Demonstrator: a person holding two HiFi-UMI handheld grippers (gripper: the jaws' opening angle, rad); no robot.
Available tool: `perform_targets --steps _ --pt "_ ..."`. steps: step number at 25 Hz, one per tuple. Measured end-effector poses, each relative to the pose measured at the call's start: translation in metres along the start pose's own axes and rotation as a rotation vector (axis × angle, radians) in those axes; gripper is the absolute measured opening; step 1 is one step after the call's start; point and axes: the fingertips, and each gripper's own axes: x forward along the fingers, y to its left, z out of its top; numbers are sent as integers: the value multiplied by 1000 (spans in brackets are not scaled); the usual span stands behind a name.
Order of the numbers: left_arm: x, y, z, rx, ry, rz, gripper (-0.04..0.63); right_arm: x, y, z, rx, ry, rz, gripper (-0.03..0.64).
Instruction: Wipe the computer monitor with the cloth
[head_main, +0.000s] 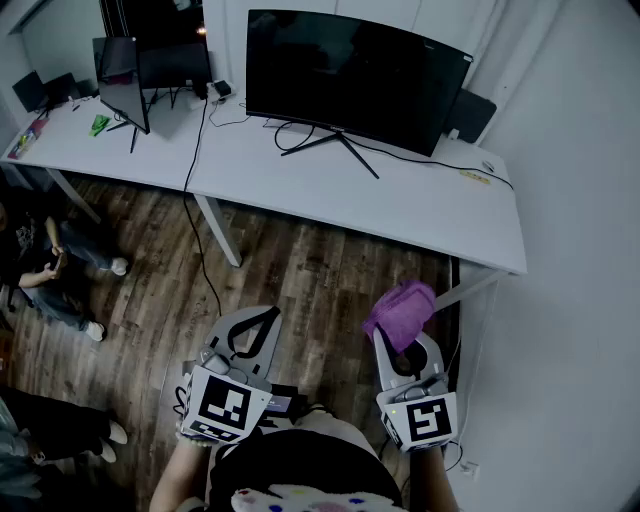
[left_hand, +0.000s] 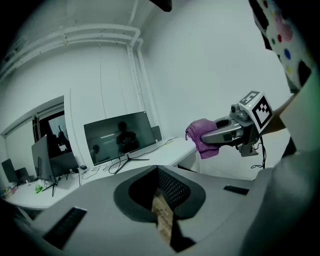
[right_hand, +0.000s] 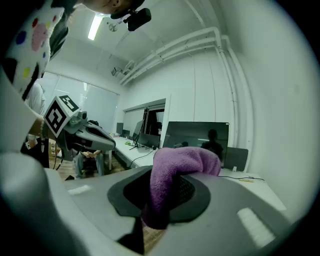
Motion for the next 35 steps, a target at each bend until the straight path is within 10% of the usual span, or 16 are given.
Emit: perform_targets --steps 35 --pt "16 -48 15 -60 -41 76 6 -51 -52 -31 50 -78 -26 78"
